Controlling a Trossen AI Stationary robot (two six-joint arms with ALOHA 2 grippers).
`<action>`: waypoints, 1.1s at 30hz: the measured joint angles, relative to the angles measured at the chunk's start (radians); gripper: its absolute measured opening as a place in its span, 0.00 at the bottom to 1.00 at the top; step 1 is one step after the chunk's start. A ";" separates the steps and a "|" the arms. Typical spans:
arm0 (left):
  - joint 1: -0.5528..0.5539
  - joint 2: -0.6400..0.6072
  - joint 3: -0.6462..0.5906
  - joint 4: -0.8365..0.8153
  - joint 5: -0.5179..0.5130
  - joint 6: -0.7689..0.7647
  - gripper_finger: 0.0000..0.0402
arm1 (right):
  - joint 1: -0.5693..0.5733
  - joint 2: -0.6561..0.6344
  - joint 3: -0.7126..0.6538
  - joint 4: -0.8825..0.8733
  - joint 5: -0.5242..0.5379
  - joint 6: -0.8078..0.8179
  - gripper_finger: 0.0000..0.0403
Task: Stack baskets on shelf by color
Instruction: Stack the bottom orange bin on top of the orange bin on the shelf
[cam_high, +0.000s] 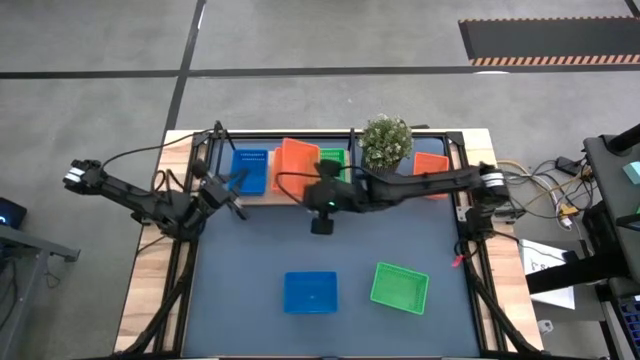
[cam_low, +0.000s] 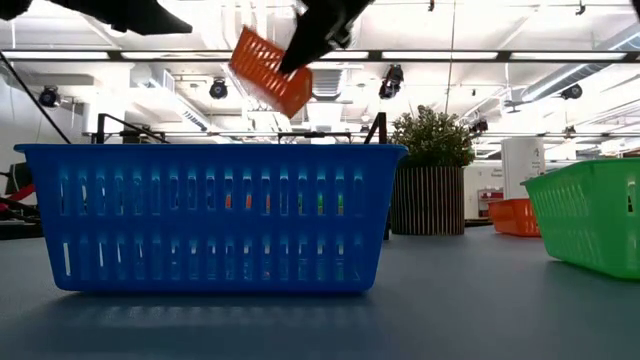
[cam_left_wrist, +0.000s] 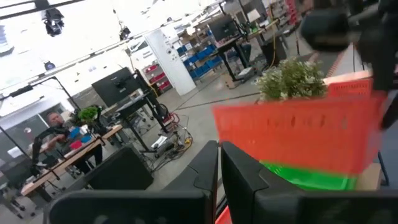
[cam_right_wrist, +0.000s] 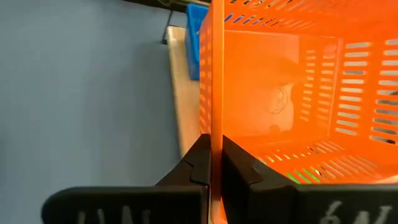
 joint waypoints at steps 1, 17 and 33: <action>0.000 -0.006 -0.003 0.003 0.001 0.000 0.01 | -0.016 0.025 0.025 -0.002 -0.002 -0.008 0.02; -0.001 -0.023 -0.018 0.003 0.007 0.001 0.01 | -0.122 0.348 0.367 -0.233 -0.056 -0.063 0.02; 0.000 -0.022 -0.018 0.003 0.016 0.001 0.01 | -0.142 0.399 0.428 -0.294 -0.057 -0.005 0.07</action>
